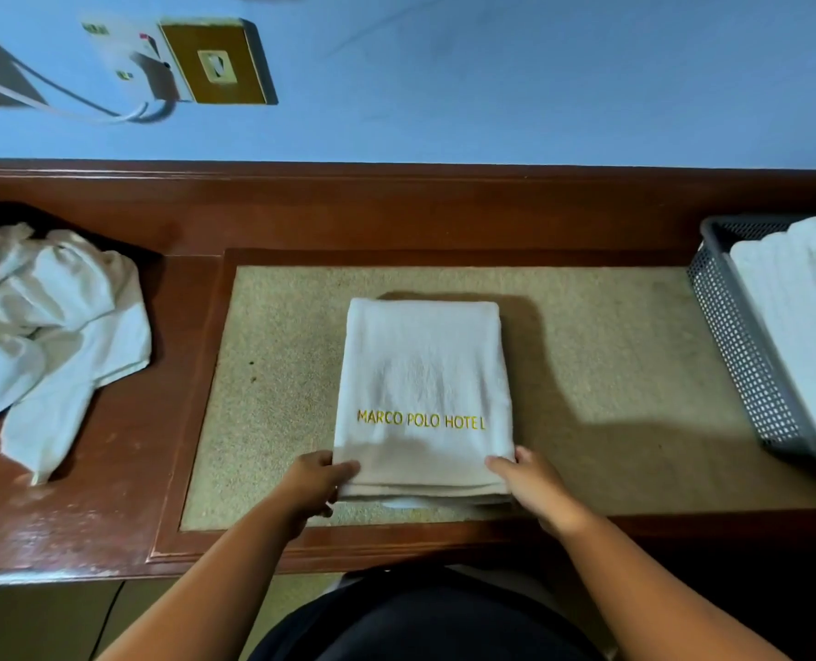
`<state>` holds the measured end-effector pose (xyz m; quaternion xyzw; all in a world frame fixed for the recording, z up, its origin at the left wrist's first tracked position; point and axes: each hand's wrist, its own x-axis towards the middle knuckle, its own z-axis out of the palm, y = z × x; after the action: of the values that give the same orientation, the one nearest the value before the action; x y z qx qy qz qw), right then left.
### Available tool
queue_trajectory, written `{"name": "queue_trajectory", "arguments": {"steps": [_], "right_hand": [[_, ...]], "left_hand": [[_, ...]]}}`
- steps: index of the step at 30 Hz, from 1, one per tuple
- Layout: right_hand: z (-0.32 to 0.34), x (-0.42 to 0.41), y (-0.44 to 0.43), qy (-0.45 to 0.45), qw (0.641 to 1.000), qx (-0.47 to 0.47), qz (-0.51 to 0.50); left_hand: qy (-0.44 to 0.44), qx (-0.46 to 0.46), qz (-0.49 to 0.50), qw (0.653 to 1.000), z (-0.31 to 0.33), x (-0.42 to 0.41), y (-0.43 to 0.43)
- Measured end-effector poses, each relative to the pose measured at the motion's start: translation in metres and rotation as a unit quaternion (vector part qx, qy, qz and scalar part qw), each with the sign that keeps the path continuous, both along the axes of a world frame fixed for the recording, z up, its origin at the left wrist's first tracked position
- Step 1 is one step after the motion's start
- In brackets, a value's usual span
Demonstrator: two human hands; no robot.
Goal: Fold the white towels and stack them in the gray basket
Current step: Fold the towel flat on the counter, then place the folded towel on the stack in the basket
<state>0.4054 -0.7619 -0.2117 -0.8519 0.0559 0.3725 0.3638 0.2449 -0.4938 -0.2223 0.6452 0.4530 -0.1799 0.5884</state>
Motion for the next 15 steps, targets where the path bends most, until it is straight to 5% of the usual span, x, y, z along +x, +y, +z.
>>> {"name": "queue_trajectory", "arguments": {"steps": [4, 8, 12, 15], "right_hand": [[-0.009, -0.009, -0.016, 0.000, 0.990, -0.092, 0.108], [-0.014, -0.011, -0.005, -0.060, 0.992, -0.103, 0.029], [-0.019, 0.004, 0.011, 0.029, 0.997, -0.009, -0.077], [-0.010, 0.020, 0.018, 0.053, 0.996, 0.034, -0.057]], "left_hand": [[0.045, 0.075, -0.089, 0.992, -0.008, -0.017, -0.003], [0.043, 0.158, -0.035, 0.986, -0.016, -0.008, -0.009], [-0.011, 0.035, 0.091, 0.995, -0.014, 0.015, -0.009], [-0.040, -0.133, 0.149, 0.979, 0.010, 0.034, -0.009]]}}
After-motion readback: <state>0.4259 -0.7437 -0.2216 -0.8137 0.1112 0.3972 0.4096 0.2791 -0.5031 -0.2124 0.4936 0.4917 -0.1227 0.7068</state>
